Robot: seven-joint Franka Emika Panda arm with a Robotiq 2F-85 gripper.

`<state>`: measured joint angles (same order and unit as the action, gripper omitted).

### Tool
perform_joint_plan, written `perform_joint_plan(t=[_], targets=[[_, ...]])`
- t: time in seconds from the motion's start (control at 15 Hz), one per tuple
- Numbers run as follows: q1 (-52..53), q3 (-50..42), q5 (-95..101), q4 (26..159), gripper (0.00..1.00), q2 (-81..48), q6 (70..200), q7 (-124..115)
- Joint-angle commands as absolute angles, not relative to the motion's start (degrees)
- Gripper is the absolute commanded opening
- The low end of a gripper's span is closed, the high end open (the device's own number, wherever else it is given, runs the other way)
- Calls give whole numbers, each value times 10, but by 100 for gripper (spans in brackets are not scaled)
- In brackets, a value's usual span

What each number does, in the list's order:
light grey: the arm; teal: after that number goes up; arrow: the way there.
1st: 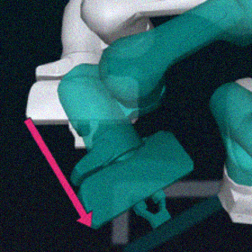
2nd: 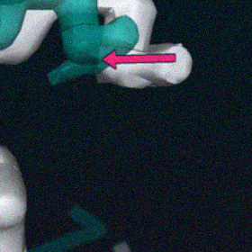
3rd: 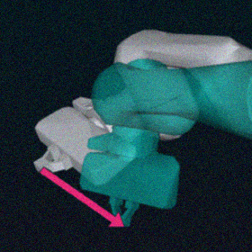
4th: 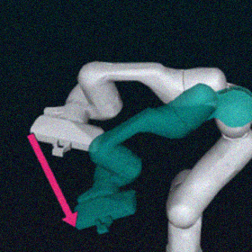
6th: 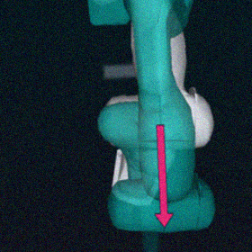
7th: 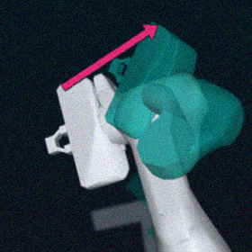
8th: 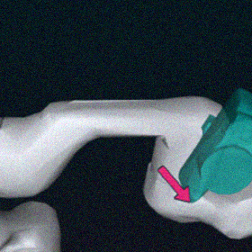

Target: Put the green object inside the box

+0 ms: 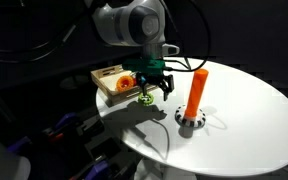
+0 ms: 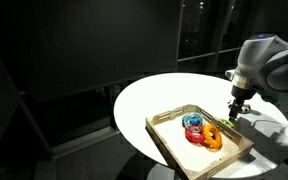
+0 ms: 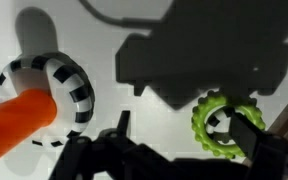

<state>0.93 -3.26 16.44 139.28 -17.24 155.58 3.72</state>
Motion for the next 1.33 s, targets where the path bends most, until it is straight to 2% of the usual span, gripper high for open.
perform_joint_plan(t=[0.0, 0.53, 0.6, 0.8, 0.87, 0.93, 1.0, 1.07, 1.13, 1.2, 1.27], targets=[[24, -49, 184, 1370, 100, -197, 1566, 14], [58, -67, 199, 1341, 100, -231, 1560, -3], [61, -68, 201, 1339, 98, -233, 1559, -4], [68, -71, 207, 1335, 87, -239, 1557, -8], [70, -72, 207, 1335, 78, -240, 1557, -9], [71, -73, 207, 1334, 81, -240, 1557, -8], [72, -73, 207, 1334, 76, -240, 1556, -8], [73, -73, 207, 1334, 66, -240, 1556, -7], [73, -73, 207, 1334, 65, -240, 1556, -7], [73, -73, 207, 1335, 51, -240, 1555, -7], [73, -73, 206, 1335, 42, -241, 1555, -6]])
